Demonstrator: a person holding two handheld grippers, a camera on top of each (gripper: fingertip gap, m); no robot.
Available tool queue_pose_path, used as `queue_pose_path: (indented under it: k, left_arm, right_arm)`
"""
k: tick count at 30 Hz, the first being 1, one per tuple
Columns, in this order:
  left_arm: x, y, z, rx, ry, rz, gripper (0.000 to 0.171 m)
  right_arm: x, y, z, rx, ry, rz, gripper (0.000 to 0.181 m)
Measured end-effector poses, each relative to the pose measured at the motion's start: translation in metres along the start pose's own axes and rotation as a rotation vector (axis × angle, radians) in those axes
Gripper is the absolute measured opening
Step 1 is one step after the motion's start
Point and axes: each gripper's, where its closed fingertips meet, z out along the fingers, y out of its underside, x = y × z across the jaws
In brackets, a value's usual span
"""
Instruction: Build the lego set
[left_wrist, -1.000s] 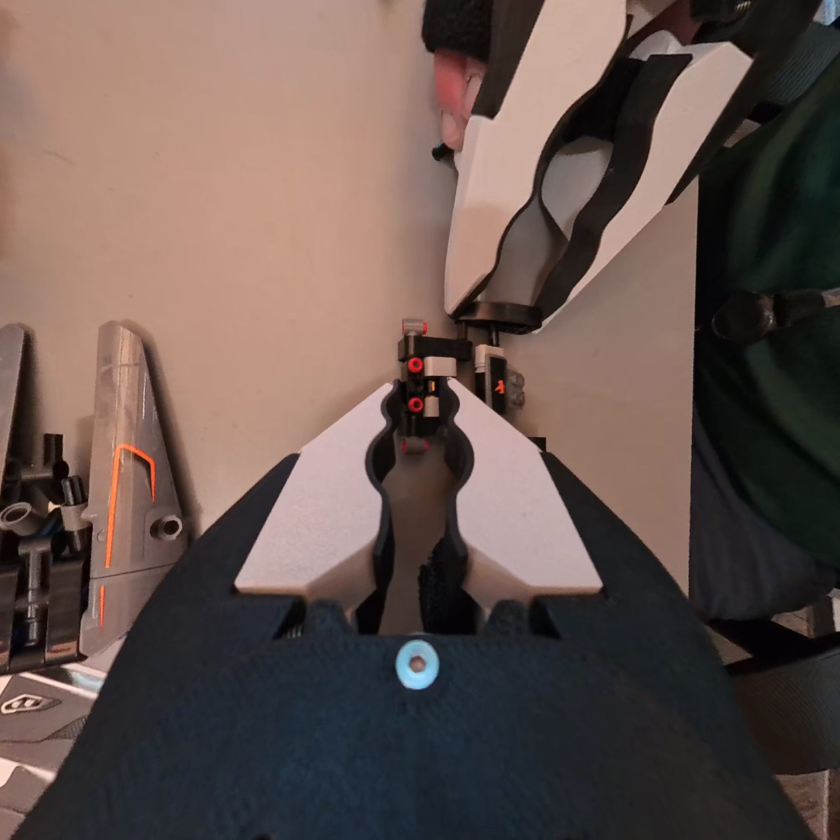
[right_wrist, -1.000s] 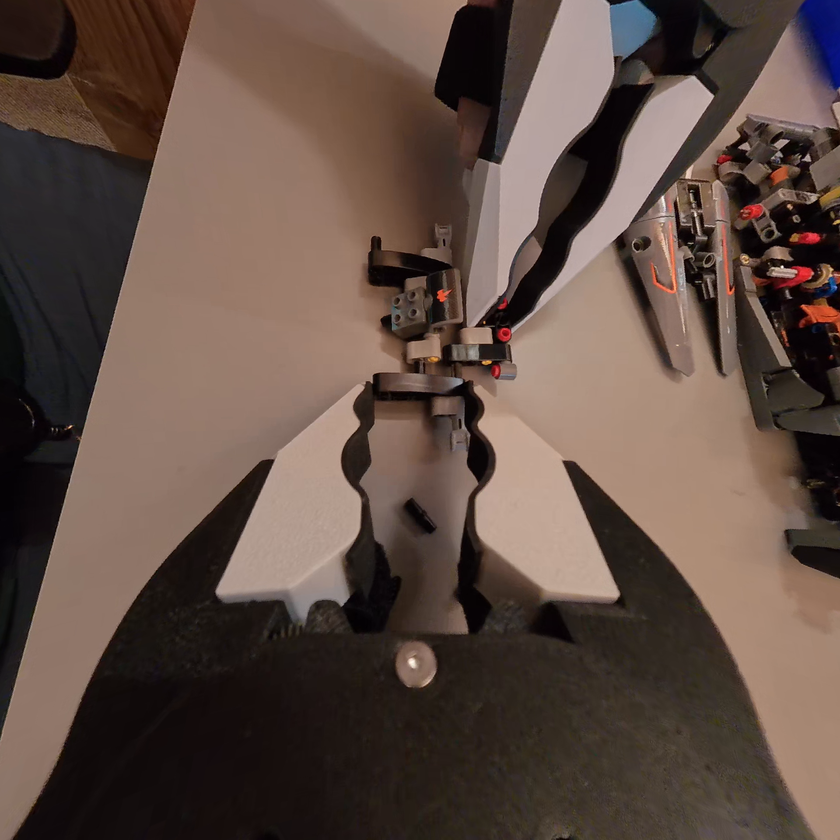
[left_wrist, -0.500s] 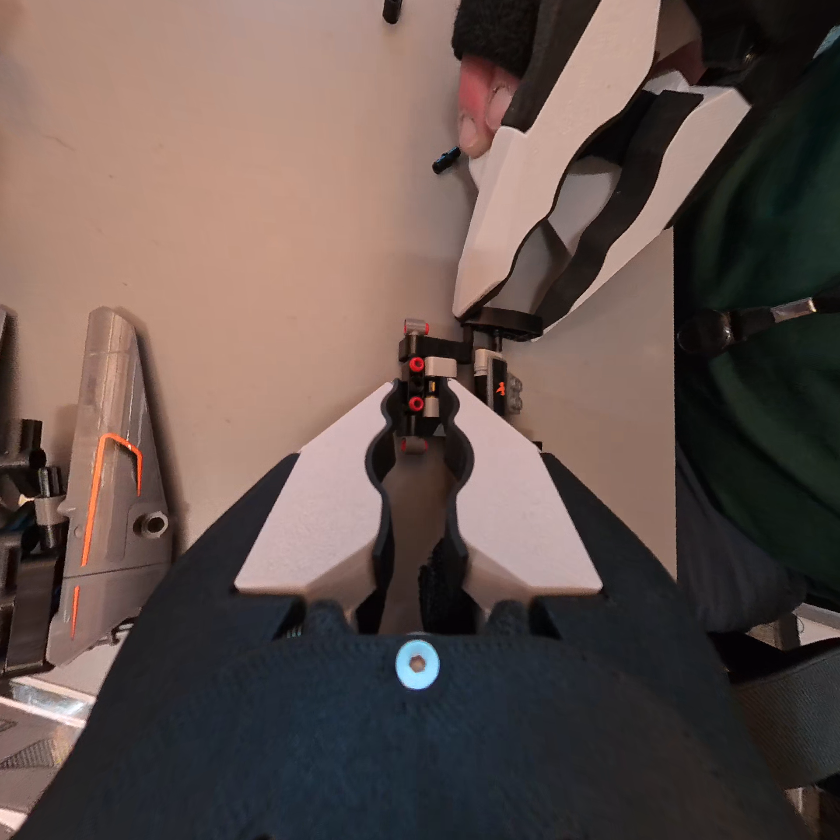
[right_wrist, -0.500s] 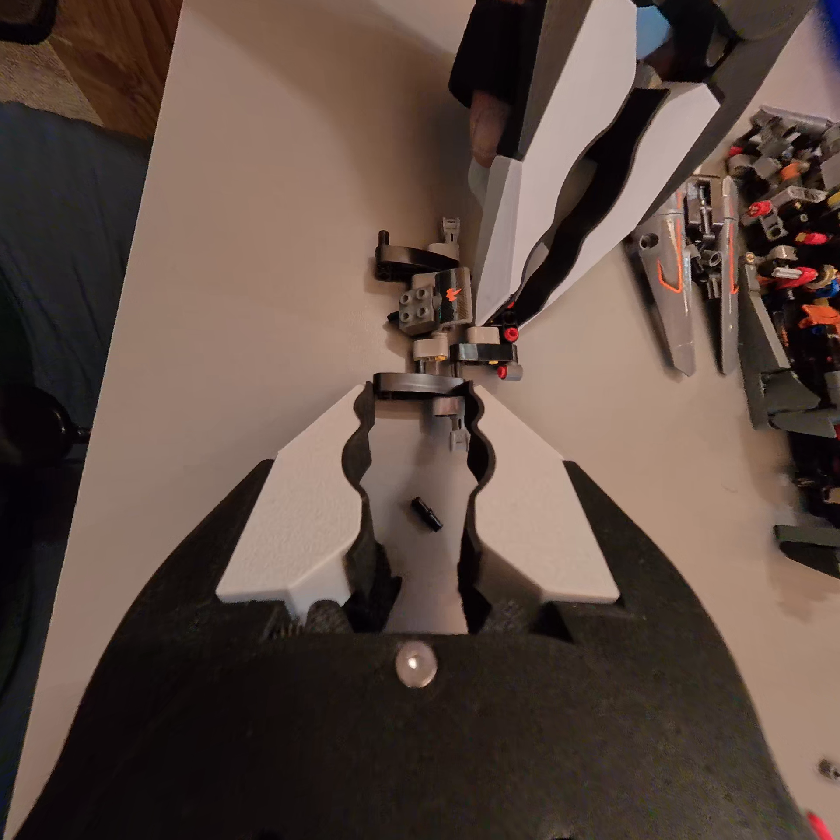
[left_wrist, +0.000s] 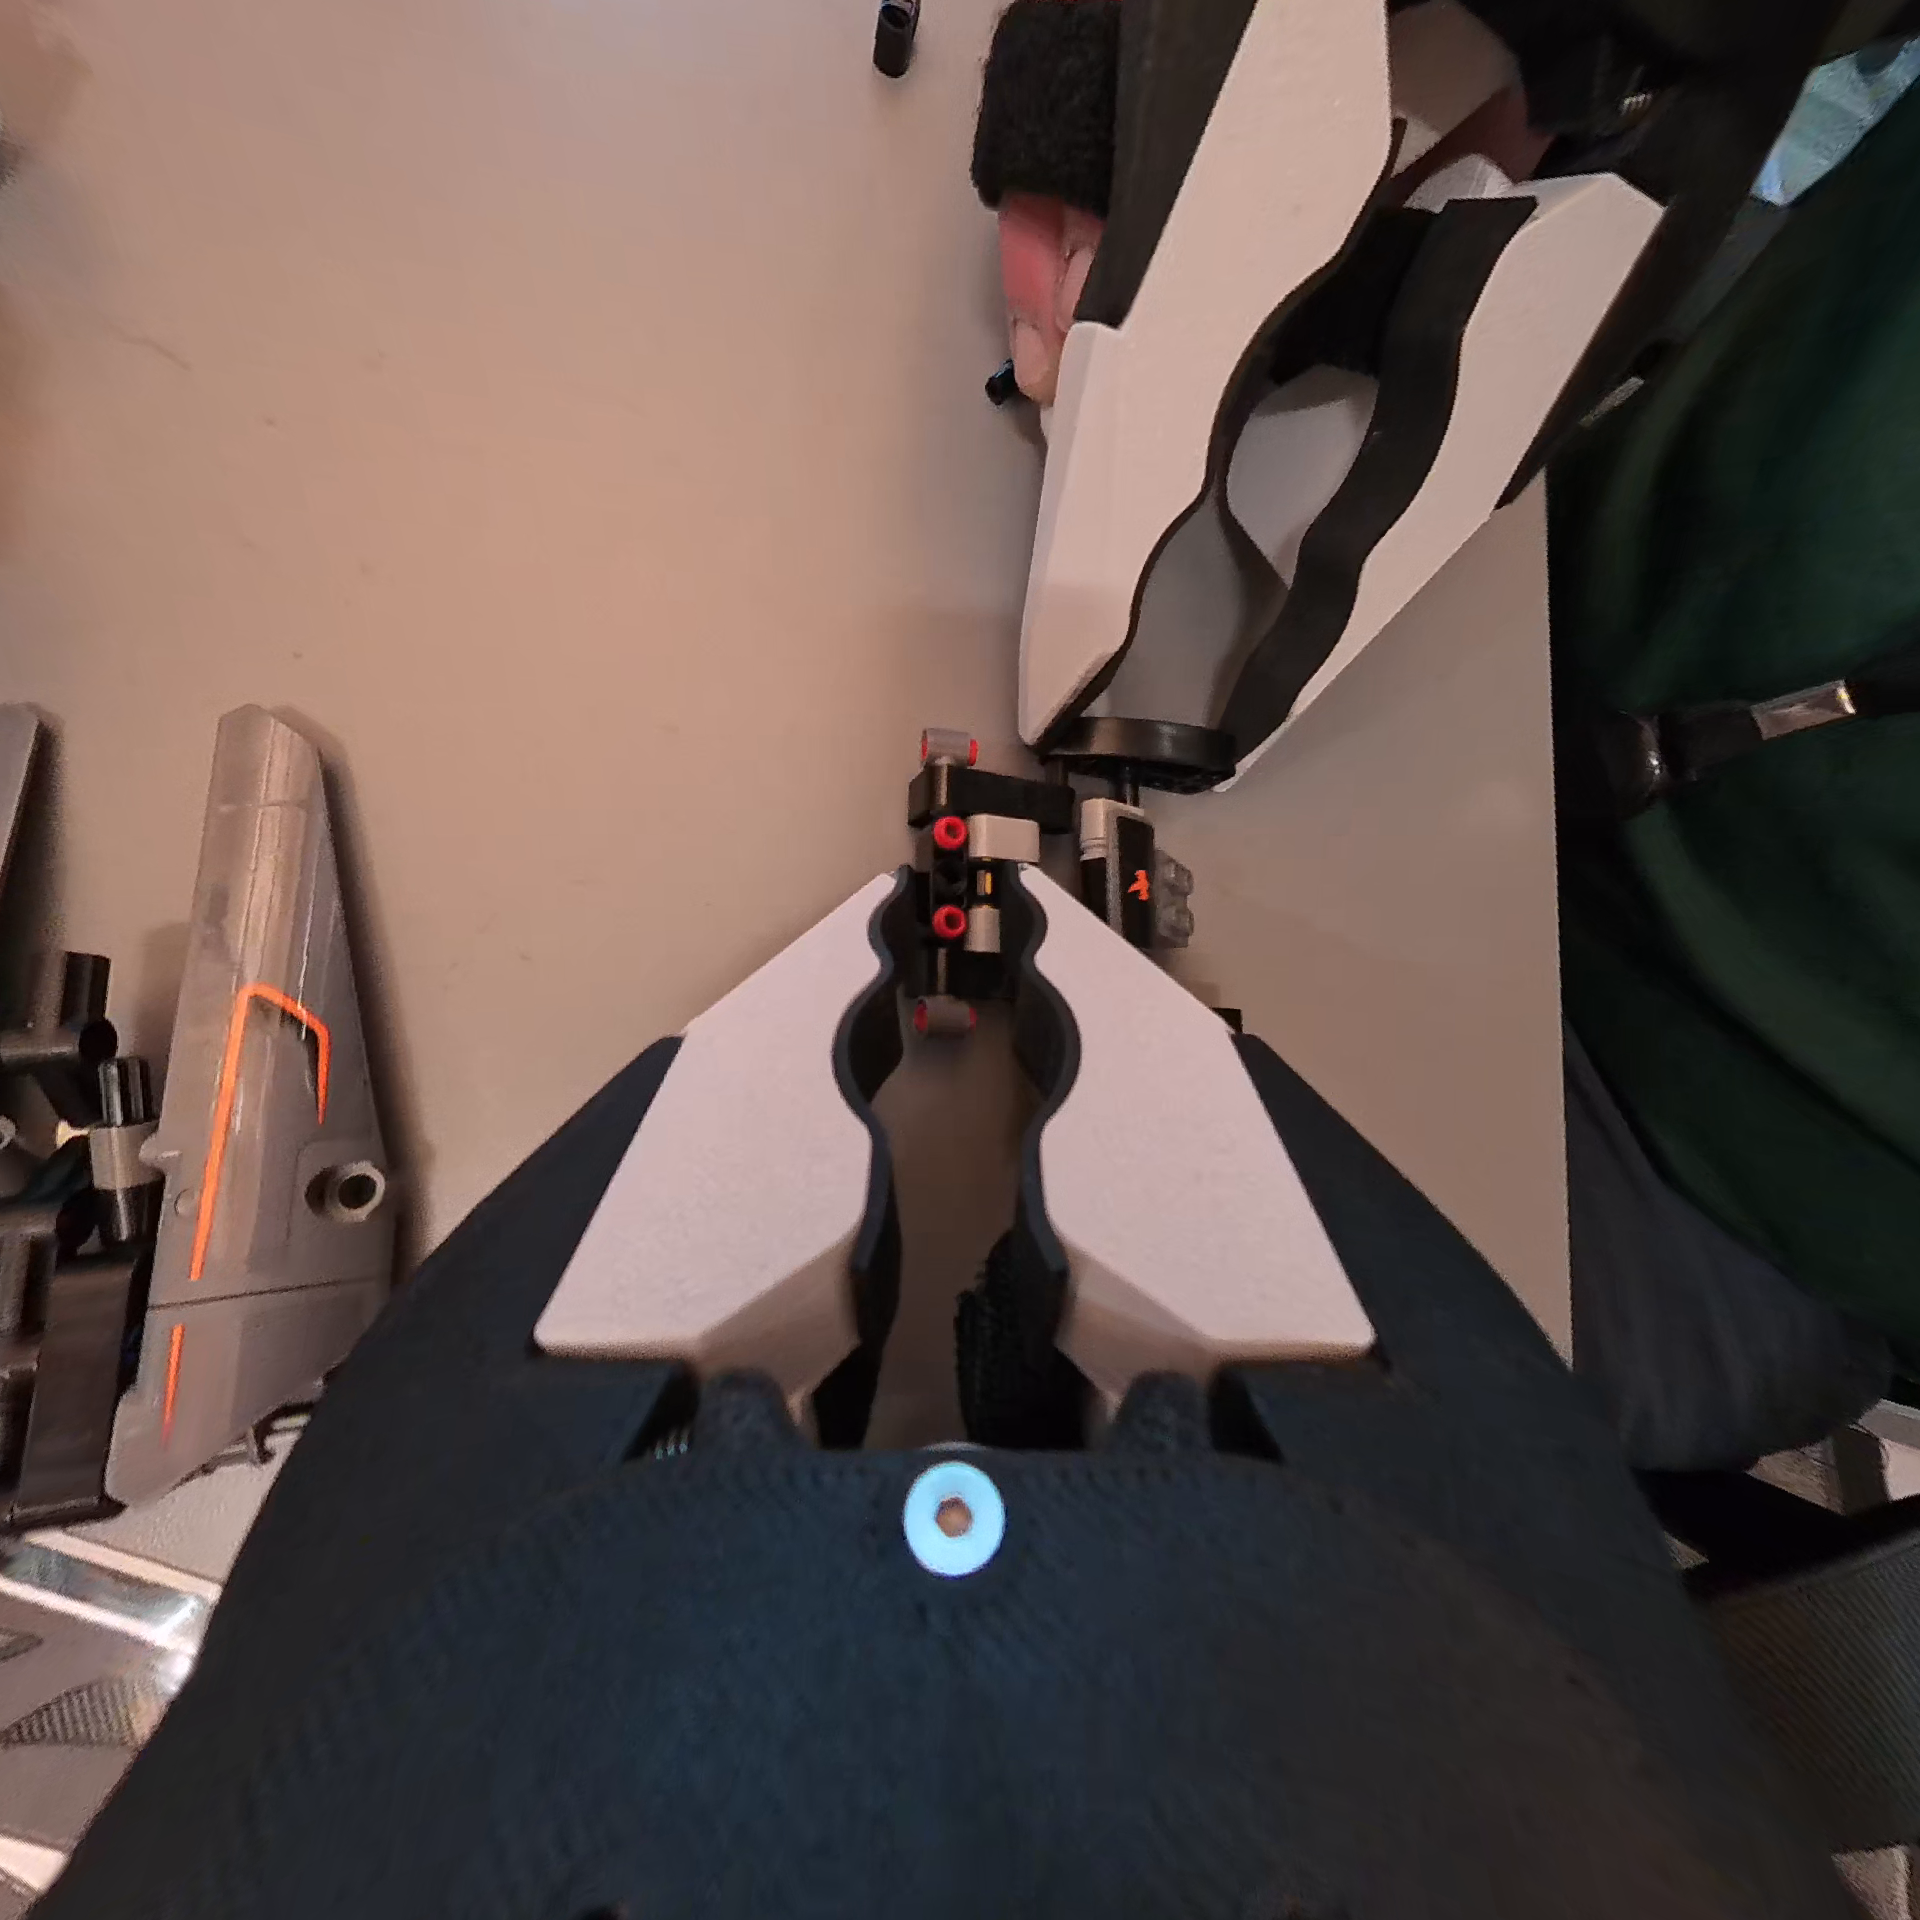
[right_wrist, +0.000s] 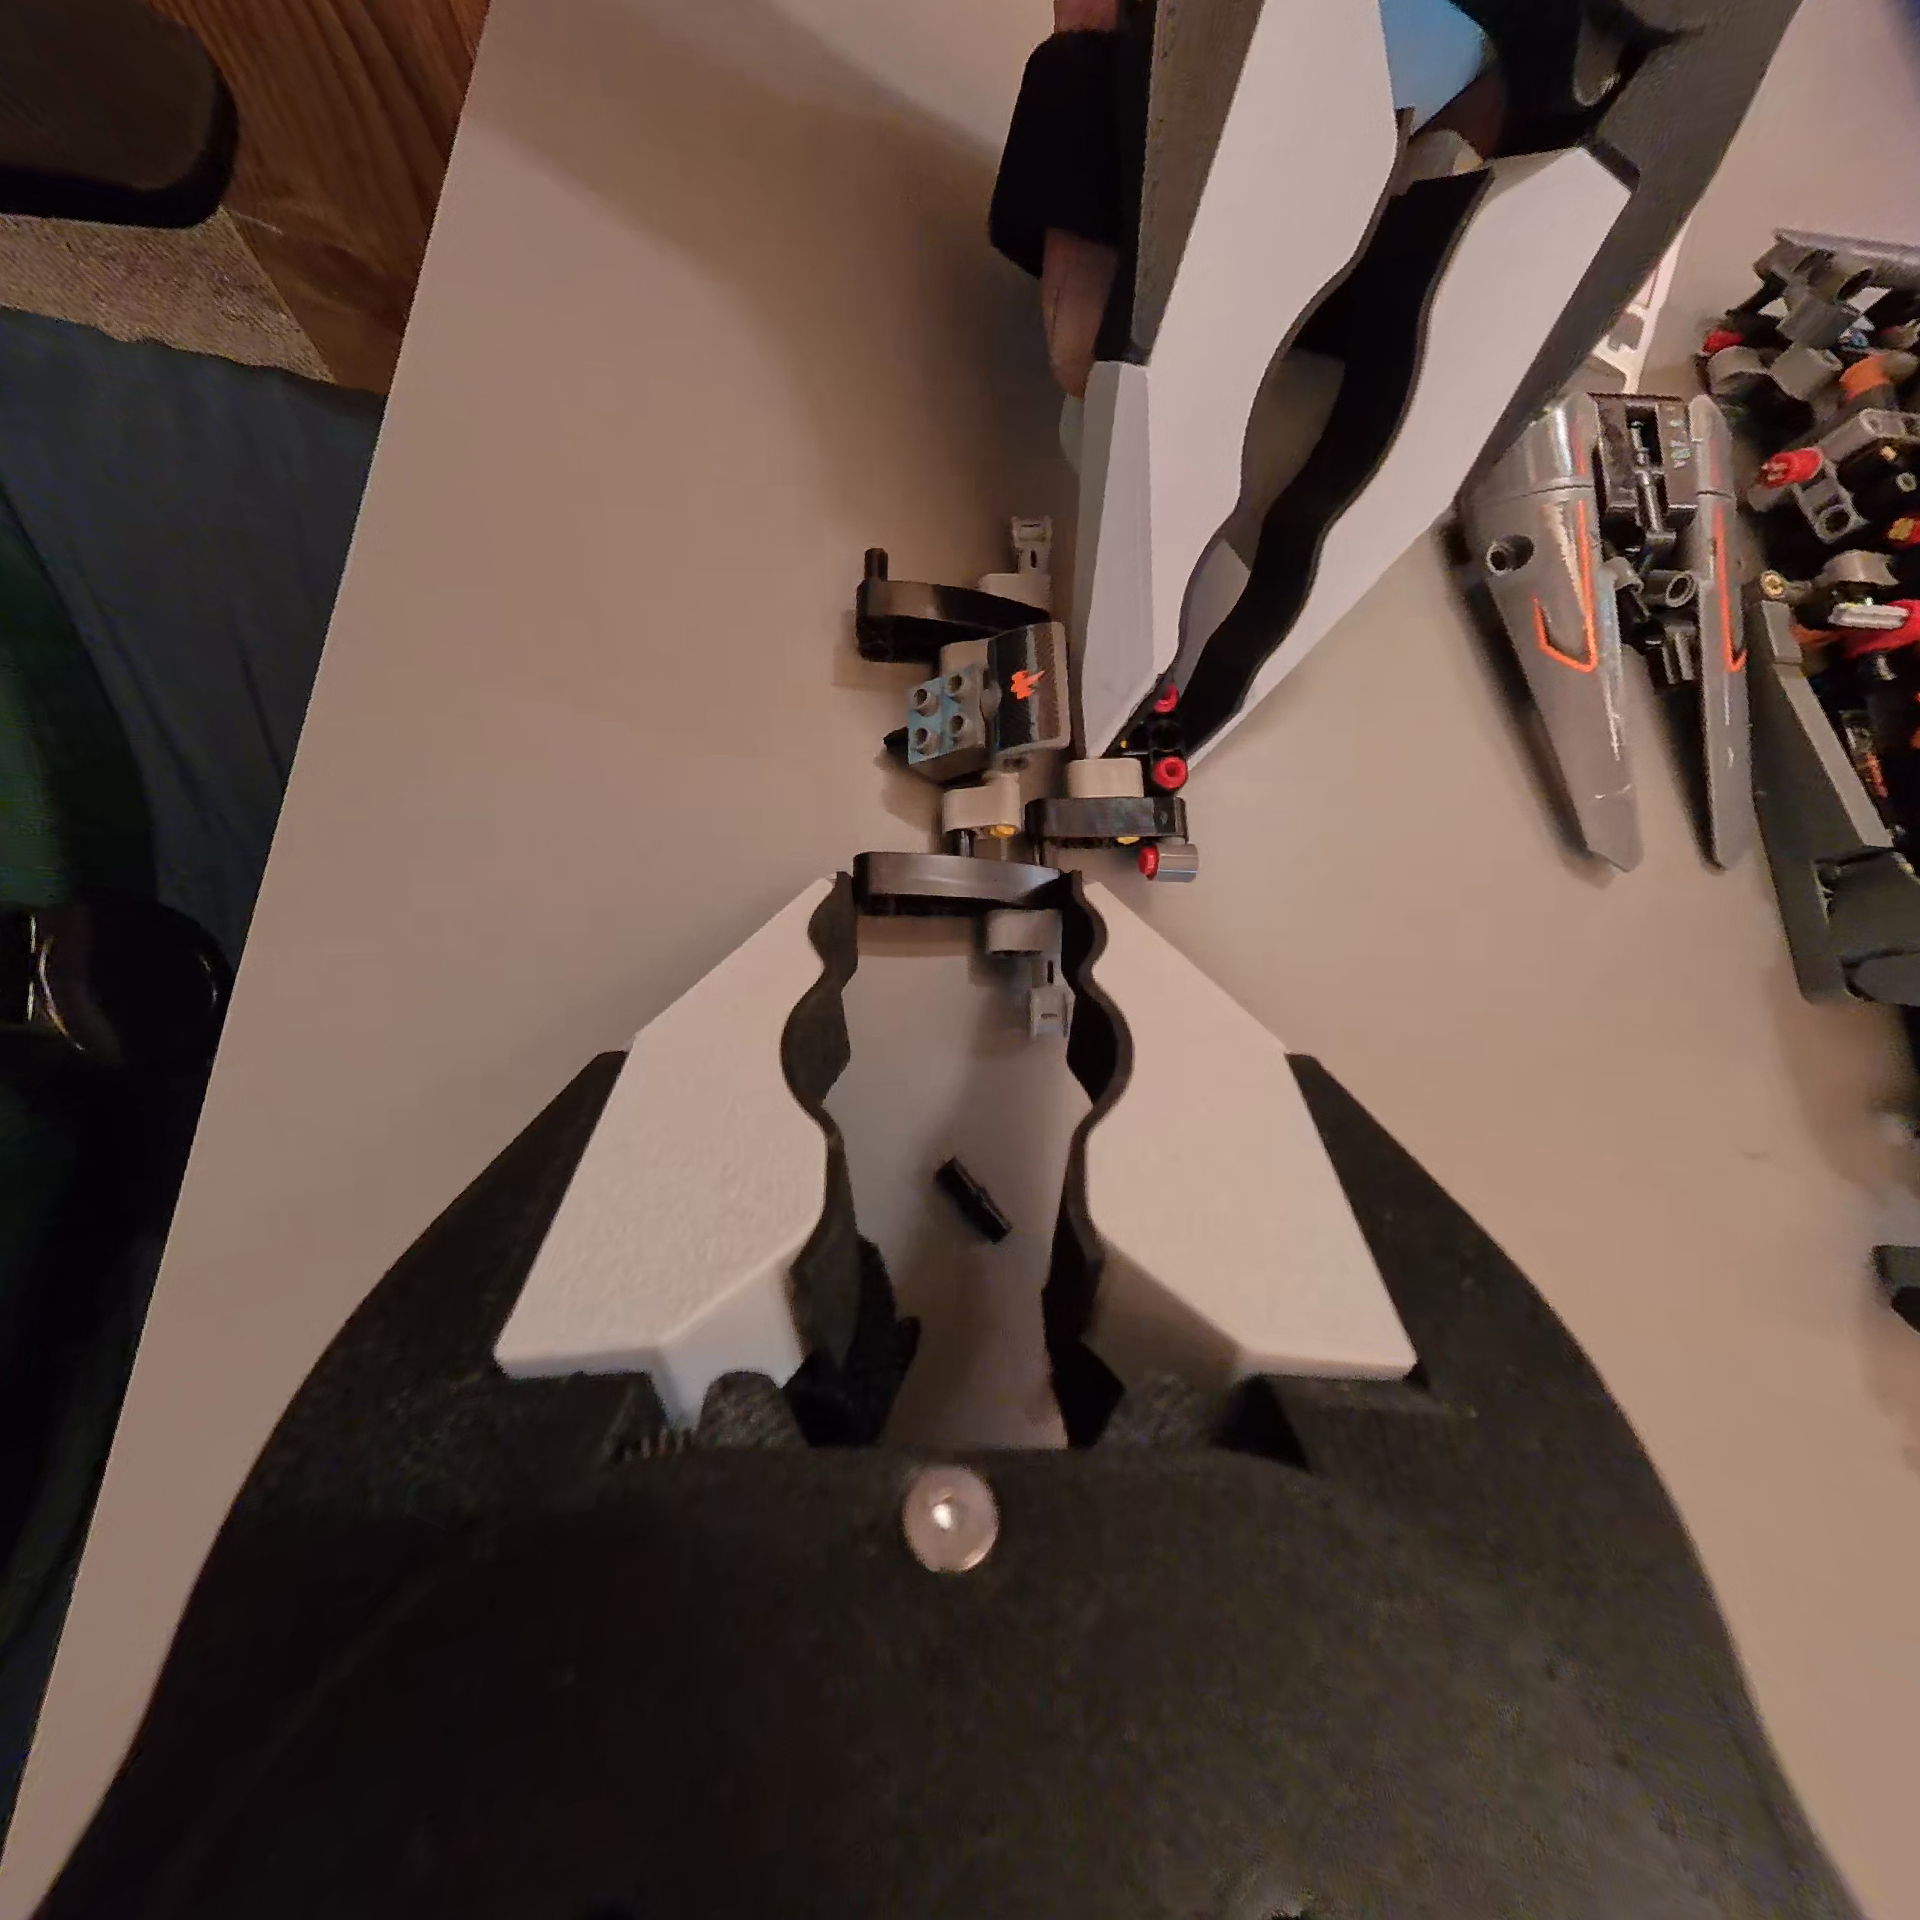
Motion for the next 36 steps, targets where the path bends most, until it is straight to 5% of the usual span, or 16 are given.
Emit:
queue_pose_path:
  k: [36]
  left_arm:
    - [0.006,-0.003,0.002,0.064,-0.09,0.062,0.018]
  right_arm:
    - [-0.006,-0.006,-0.009,0.032,-0.076,0.064,0.04]
